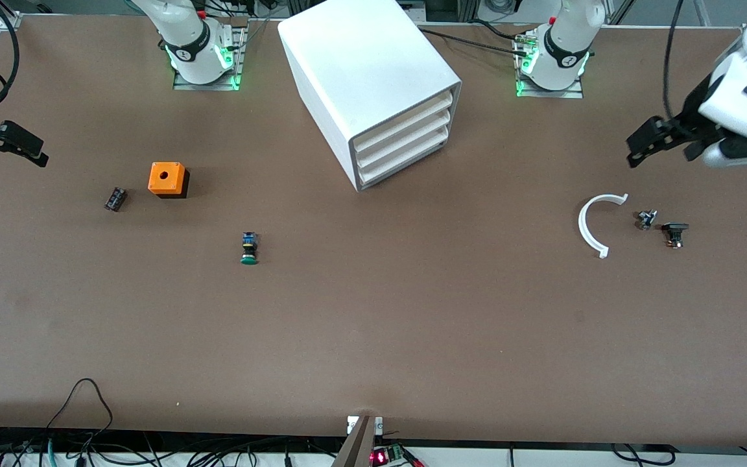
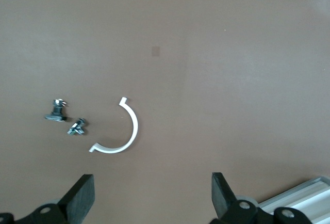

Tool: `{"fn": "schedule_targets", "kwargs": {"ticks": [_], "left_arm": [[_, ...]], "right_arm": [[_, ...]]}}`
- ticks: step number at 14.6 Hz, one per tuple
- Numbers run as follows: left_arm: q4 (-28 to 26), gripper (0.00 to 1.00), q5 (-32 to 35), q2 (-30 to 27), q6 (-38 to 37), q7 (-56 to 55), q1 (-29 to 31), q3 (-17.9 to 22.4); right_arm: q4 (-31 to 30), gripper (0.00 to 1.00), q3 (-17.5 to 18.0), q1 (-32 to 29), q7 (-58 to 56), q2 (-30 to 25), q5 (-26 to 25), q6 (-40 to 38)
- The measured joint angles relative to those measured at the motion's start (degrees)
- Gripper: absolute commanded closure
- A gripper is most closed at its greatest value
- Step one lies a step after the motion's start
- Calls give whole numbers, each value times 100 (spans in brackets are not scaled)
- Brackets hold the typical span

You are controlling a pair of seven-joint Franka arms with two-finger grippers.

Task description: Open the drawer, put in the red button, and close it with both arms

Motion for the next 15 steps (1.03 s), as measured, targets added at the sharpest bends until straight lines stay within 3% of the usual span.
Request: {"fn": "schedule_targets", "kwargs": {"ticks": [5,15], "left_arm": [[-64,0,0,22,-19,847,0,159],[-47,0,0,58,-87,896,-13,146]], "right_arm": [[6,0,-3,-1,-3,2,1,0],[12,0,-5,-2,-6,2,1,-2]]}}
